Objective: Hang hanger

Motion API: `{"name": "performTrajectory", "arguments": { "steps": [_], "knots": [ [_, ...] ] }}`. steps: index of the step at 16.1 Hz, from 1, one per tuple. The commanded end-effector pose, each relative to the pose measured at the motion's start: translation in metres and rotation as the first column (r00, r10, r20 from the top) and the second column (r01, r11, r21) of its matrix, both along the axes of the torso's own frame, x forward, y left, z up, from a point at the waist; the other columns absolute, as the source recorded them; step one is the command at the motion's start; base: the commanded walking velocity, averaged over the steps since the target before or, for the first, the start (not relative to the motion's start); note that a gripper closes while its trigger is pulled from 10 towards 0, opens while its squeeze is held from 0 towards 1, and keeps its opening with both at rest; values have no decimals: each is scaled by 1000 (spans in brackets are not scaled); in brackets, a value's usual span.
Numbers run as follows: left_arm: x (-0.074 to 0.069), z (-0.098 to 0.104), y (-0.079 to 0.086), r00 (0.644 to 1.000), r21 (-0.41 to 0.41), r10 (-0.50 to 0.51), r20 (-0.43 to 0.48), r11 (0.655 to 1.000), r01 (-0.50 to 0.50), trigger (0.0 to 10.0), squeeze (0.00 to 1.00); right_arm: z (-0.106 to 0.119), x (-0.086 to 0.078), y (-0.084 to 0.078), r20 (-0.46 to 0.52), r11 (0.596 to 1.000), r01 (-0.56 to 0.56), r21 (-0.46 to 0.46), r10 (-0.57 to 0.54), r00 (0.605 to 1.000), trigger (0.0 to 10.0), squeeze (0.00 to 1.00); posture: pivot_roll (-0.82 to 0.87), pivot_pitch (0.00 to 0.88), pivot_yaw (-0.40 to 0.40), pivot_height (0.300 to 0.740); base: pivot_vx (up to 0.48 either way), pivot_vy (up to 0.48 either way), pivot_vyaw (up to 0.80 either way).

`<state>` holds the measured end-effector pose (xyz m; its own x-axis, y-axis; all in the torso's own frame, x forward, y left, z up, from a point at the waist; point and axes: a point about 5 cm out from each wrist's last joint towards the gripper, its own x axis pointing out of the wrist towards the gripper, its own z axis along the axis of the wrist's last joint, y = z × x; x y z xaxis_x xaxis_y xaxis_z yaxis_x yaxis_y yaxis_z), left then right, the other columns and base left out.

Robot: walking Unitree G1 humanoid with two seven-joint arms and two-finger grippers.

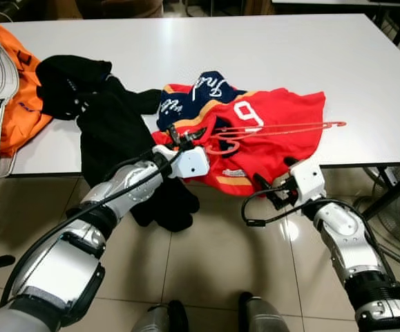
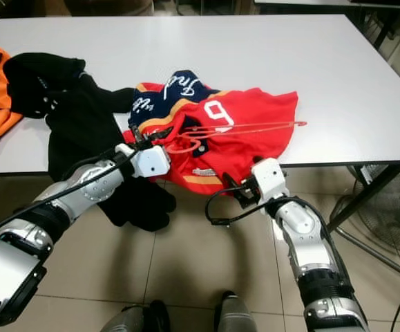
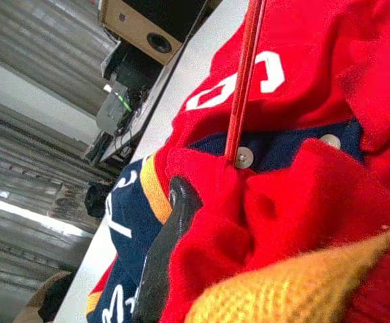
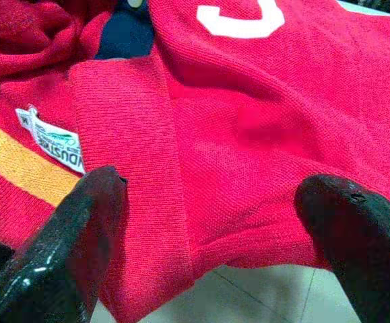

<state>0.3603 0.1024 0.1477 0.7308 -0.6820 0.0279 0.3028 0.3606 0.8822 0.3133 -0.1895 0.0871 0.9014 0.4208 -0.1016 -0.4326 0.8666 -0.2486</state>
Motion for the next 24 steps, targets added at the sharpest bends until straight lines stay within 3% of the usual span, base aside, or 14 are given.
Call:
{"name": "performTrajectory", "arguments": {
  "steps": [1,11,17,24],
  "knots": [
    [-1,-3,3,1000,16,8,-2,1000,-8,10000,0,1,1,-5,10,1000,19,-2,-19,1000,10000,0,-272,124,52,740,0,0,0],
    [-1,-3,2,1000,23,1,-2,1000,-1,10000,0,11,-11,10,53,996,-81,37,79,995,10000,0,-277,127,59,740,0,0,0],
    [-1,-2,-2,1000,26,-11,-4,1000,11,10000,0,-12,-6,2,-69,999,-46,17,47,996,10000,0,-283,129,60,740,0,0,0],
    [-1,-4,3,1000,37,-1,-5,999,1,10000,0,-13,-1,6,-79,997,-76,25,78,994,10000,0,-263,117,57,740,0,0,0]
  ]
}}
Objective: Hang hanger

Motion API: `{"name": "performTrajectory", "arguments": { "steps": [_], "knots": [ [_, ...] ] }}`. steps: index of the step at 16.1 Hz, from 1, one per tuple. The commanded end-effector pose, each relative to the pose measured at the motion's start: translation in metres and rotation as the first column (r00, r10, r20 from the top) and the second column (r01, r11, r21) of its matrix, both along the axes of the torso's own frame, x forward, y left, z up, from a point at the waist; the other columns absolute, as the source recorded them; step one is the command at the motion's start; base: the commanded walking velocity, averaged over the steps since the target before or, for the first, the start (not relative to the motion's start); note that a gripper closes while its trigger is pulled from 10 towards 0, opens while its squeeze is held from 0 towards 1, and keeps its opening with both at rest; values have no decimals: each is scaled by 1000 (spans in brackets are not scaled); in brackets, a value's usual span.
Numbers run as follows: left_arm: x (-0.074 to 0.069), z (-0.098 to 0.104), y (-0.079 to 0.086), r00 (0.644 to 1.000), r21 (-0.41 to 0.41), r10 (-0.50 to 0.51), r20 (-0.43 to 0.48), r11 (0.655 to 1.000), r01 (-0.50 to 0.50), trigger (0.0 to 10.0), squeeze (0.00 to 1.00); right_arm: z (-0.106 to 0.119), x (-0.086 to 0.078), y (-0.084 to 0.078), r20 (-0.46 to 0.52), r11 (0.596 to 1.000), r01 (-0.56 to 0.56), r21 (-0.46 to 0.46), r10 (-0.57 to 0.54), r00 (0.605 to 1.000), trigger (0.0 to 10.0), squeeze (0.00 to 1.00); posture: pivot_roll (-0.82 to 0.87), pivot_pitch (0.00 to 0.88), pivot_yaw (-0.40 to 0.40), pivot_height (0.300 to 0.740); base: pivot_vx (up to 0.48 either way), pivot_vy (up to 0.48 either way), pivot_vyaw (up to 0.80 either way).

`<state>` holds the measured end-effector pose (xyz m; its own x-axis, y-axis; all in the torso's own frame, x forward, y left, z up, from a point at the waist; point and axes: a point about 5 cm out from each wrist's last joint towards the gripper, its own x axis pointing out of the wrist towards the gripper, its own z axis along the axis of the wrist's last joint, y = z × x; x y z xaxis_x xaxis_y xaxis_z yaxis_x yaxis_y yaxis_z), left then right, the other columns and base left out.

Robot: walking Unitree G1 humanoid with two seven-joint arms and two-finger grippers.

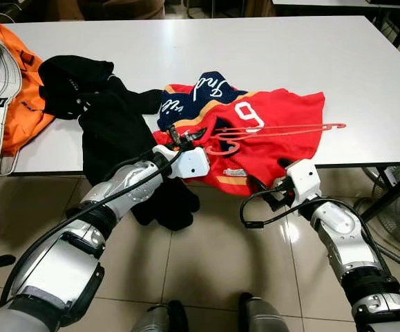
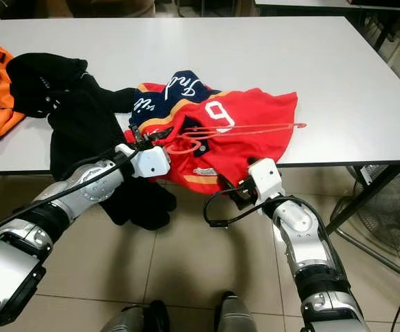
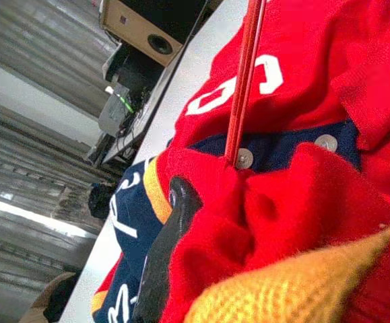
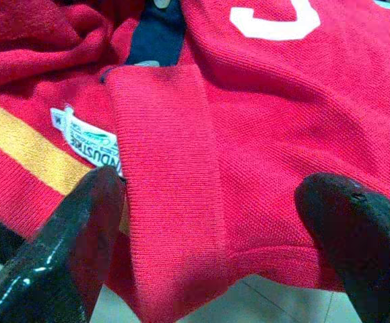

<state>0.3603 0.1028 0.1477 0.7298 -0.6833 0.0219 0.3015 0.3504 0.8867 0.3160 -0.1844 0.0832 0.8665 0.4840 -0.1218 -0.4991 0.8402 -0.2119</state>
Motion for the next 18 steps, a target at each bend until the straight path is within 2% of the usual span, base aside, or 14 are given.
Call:
{"name": "performTrajectory", "arguments": {
  "steps": [1,5,8,10,11,12,14,18],
  "knots": [
    [-1,-4,3,1000,25,3,-7,1000,-3,10000,0,-8,-5,2,-48,1000,-18,7,18,999,10000,0,-260,112,50,740,0,0,0],
    [-2,-5,1,1000,21,5,-8,1000,-5,10000,0,-15,-7,-6,-72,1000,2,-7,-2,997,10000,0,-260,112,50,740,0,0,0],
    [-1,-4,-1,1000,18,3,-11,1000,-3,10000,0,-18,-2,-17,-113,997,75,6,-74,991,10000,0,-271,110,52,740,0,0,0],
    [-1,-4,-3,1000,19,-1,-12,1000,1,10000,0,-20,1,-16,-135,996,90,19,-87,987,10000,0,-282,116,61,740,0,0,0],
    [-1,-4,-4,1000,18,-3,-12,1000,3,10000,0,-19,3,-17,-139,993,112,27,-107,985,9137,0,-282,116,61,740,0,0,0],
    [0,-3,-5,1000,17,-4,-13,1000,4,10000,0,-18,6,-19,-144,990,135,44,-128,981,0,0,-286,118,62,740,0,0,0],
    [0,-3,-5,1000,16,-6,-12,1000,6,10000,0,-17,7,-20,-149,988,137,65,-126,981,0,0,-285,120,62,740,0,0,0],
    [-1,-4,-2,1000,18,0,-17,1000,0,10000,0,-12,10,-27,-122,986,166,32,-161,979,0,0,-279,123,60,740,0,0,0]
  ]
}}
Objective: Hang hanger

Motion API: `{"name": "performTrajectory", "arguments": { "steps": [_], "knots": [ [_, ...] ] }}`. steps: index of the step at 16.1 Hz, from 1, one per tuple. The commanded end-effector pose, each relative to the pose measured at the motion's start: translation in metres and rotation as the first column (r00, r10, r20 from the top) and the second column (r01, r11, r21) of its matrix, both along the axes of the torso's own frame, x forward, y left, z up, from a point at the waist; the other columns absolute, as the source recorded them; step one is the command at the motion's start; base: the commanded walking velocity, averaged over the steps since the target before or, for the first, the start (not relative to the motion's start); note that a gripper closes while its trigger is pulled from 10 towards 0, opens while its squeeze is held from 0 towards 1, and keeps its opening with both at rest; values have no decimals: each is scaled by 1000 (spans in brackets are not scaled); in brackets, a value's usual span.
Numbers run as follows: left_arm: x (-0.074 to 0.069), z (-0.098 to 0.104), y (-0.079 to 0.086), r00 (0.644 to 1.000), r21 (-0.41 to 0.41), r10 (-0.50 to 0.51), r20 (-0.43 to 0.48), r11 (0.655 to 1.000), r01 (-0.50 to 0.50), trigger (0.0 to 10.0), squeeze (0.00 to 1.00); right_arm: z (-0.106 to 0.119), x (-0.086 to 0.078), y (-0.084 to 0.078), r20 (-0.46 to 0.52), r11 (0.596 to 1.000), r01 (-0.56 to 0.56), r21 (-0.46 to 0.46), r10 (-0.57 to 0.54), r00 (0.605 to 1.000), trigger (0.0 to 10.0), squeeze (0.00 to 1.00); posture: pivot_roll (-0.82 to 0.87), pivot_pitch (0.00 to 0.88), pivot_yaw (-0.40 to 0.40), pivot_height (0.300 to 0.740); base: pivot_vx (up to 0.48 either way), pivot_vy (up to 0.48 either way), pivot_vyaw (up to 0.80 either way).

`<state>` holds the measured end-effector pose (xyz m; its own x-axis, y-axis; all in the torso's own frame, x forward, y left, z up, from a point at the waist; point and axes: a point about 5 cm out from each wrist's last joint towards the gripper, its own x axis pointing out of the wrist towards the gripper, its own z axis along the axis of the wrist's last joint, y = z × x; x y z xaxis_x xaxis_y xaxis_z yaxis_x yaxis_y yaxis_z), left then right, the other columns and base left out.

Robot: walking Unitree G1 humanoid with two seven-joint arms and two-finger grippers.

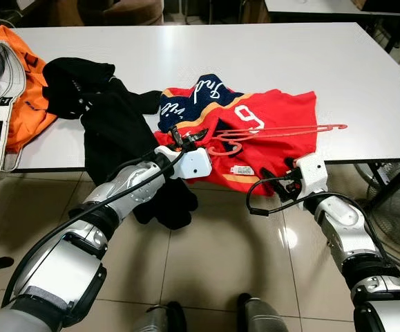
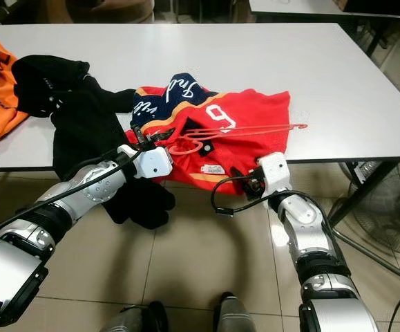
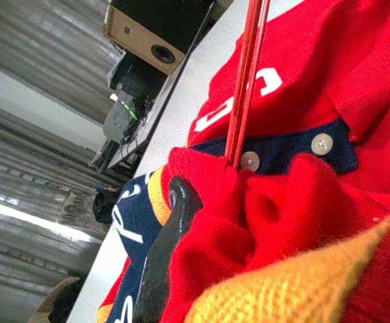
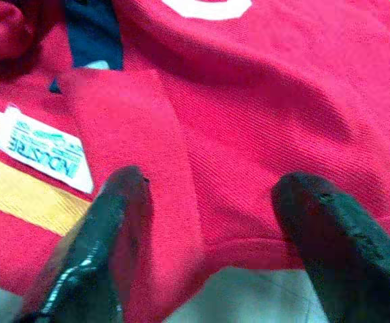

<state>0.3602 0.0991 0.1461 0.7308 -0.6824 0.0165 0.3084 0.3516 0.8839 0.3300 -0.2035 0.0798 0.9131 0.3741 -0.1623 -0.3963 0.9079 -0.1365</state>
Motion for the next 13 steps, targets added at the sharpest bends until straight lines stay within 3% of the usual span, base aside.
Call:
{"name": "performTrajectory", "arguments": {
  "steps": [1,7,10,13],
  "knots": [
    [-1,-3,3,1000,19,1,-10,1000,-1,10000,0,-7,-4,-9,-39,999,34,-3,-34,999,0,0,-279,123,60,740,0,0,0],
    [-2,-6,4,1000,22,3,-17,1000,-3,10000,0,4,-8,-23,28,995,89,32,-90,996,0,0,-277,132,55,740,0,0,0],
    [-3,-7,2,1000,24,-6,-21,1000,6,10000,0,26,-5,-33,118,986,130,101,-142,983,0,0,-285,137,61,740,0,0,0],
    [-3,-6,1,1000,22,-7,-18,1000,8,10000,0,30,-7,-30,157,990,130,61,-138,978,0,0,-284,136,60,740,0,0,0]
  ]
}}
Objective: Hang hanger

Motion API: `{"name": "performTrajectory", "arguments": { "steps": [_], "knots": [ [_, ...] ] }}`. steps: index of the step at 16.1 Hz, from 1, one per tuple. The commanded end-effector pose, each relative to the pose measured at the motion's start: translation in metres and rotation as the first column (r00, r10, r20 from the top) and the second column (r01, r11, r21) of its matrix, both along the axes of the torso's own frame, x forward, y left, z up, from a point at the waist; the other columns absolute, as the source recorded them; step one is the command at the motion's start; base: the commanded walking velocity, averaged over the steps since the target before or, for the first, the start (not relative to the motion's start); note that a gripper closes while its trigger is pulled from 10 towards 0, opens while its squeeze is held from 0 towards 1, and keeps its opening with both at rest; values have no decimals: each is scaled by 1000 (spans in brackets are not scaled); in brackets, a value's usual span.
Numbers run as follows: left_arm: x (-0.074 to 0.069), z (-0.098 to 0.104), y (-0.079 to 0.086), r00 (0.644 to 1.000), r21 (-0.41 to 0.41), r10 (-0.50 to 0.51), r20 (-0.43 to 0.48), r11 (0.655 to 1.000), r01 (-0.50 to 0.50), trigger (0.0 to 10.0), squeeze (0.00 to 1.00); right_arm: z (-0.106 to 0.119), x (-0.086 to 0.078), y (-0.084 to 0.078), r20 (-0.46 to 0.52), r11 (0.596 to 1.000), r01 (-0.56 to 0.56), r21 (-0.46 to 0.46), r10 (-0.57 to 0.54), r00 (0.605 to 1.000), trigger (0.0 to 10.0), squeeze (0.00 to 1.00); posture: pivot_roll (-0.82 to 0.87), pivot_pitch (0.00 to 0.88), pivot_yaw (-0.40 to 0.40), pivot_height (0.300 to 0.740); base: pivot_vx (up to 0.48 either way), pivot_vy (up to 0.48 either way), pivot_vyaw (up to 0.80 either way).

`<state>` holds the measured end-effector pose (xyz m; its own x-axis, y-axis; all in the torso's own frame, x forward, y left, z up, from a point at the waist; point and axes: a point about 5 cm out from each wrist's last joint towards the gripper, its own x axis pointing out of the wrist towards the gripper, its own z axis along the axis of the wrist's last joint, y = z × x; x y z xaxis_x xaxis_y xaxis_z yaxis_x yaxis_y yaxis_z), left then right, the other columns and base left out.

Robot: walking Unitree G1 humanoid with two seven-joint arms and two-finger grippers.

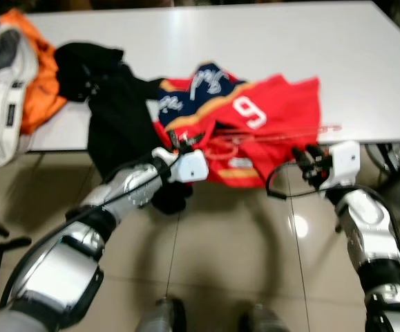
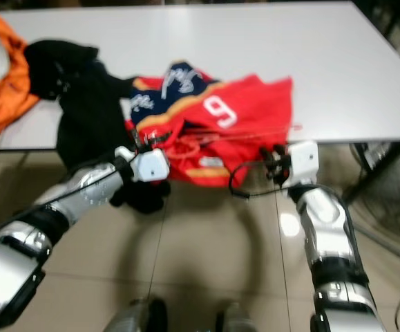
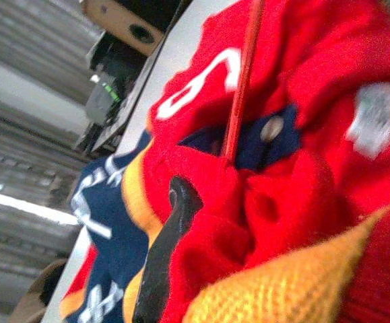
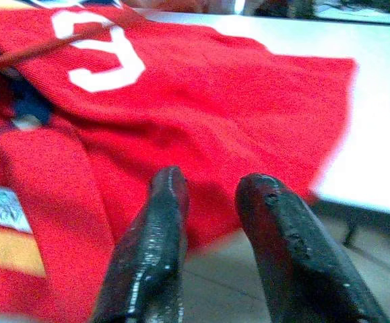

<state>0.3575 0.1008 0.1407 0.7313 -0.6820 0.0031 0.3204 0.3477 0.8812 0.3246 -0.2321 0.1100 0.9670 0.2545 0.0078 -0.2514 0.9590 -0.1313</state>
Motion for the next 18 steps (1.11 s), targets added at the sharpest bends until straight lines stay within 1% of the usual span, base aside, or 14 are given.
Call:
{"name": "performTrajectory", "arguments": {
  "steps": [1,2,4,5,7,9,11,14,16,18],
  "knots": [
    [0,0,-1,1000,15,-8,-4,1000,8,10000,0,1,-3,-4,14,999,29,-39,-28,1000,3569,0,-285,136,58,740,0,0,0],
    [0,0,-2,1000,10,-8,-5,1000,8,10000,0,1,-5,-4,20,999,36,-38,-35,999,10000,0,-285,136,57,740,0,0,0],
    [0,0,-3,1000,-5,-7,-8,1000,7,10000,0,0,-7,-2,17,999,31,-21,-31,999,10000,0,-283,136,54,740,0,0,0],
    [1,7,-10,1000,-73,-7,-11,997,7,10000,0,-3,-13,-7,7,999,52,11,-53,999,10000,0,-284,131,52,740,0,0,0],
    [2,9,-12,1000,-76,-10,-6,997,10,10000,0,-4,-15,-9,3,998,58,10,-58,998,10000,0,-287,124,55,740,0,0,0],
    [3,8,-12,1000,-66,-11,-5,998,10,10000,0,-5,-16,-4,7,1000,30,2,-30,1000,10000,0,-287,124,55,740,0,0,0],
    [2,8,-15,1000,-71,-17,-8,997,16,10000,0,-12,-15,15,-30,998,-62,-21,62,998,10000,0,-293,112,59,740,0,0,0],
    [3,10,-18,1000,-83,-23,-8,996,23,10000,0,-24,-14,33,-81,986,-156,-64,151,985,10000,0,-295,109,61,740,0,0,0],
    [3,11,-19,1000,-87,-25,-9,996,24,10000,0,-29,-8,41,-113,982,-178,-62,170,979,10000,0,-291,111,62,740,0,0,0],
    [3,12,-18,1000,-89,-26,-7,996,25,10000,0,-30,-2,39,-116,983,-150,-110,137,984,10000,0,-288,113,62,740,0,0,0]
  ]
}}
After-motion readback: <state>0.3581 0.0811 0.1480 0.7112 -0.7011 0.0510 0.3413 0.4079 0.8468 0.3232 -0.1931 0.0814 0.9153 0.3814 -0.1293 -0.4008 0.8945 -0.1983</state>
